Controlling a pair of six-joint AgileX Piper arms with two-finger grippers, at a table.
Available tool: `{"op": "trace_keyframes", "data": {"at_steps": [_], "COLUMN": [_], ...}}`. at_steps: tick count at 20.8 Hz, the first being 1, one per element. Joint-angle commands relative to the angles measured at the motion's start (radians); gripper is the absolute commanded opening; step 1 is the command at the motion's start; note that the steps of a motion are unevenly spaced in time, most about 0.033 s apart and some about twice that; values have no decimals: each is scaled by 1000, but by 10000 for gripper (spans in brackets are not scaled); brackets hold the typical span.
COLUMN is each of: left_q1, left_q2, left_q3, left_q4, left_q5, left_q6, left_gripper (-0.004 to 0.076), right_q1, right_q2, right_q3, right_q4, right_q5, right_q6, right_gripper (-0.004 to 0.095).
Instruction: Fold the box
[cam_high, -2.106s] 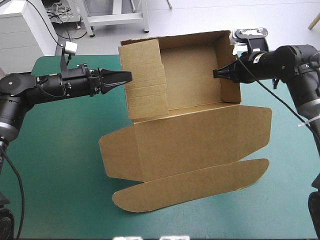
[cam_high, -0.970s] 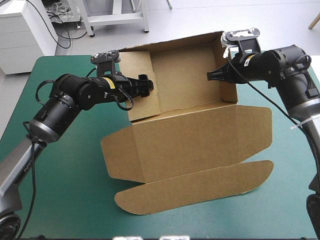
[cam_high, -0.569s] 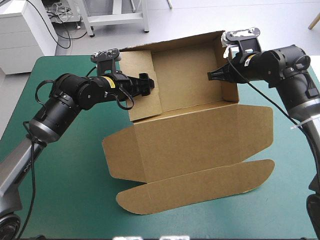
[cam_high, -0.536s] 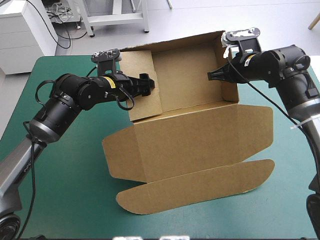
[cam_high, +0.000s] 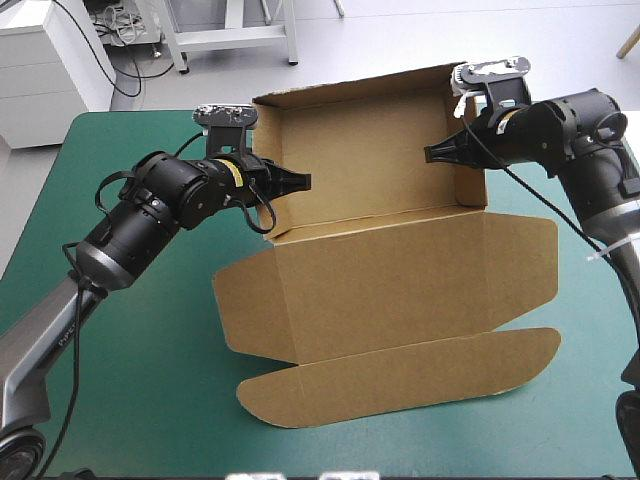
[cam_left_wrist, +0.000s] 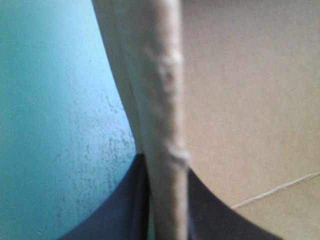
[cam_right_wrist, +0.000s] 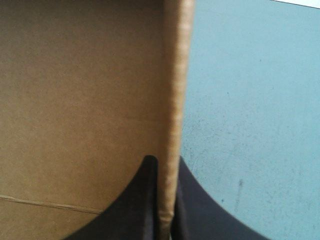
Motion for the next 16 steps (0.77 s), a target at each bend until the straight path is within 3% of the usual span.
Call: {"op": "trace_keyframes", "data": {"at_steps": [1, 5, 7, 10, 12, 16], "left_q1": [-30, -30, -30, -22, -20, 4], "left_q2": [-49, -45, -17, 108, 195, 334], "left_q3": [-37, -46, -94, -236, -312, -422], "left_q4": [-71, -64, -33, 16, -3, -75], "left_q5": [-106, -110, -62, 139, 256, 368], "left_q6": [18, 4, -11, -11, 11, 27], "left_gripper": [-8, -8, -8, -8, -8, -8], "right_q1": [4, 4, 4, 2, 2, 0], "right_q2": [-35, -35, -35, 10, 49, 134], "right_q3": [-30, -30, -30, -30, -30, -21], "right_q4": [35, 35, 49, 57, 61, 87], "right_q5": [-84, -72, -33, 83, 94, 94], "right_q6": [-11, 10, 34, 76, 76, 76], "right_gripper": [-14, -14, -14, -14, -14, -14]}}
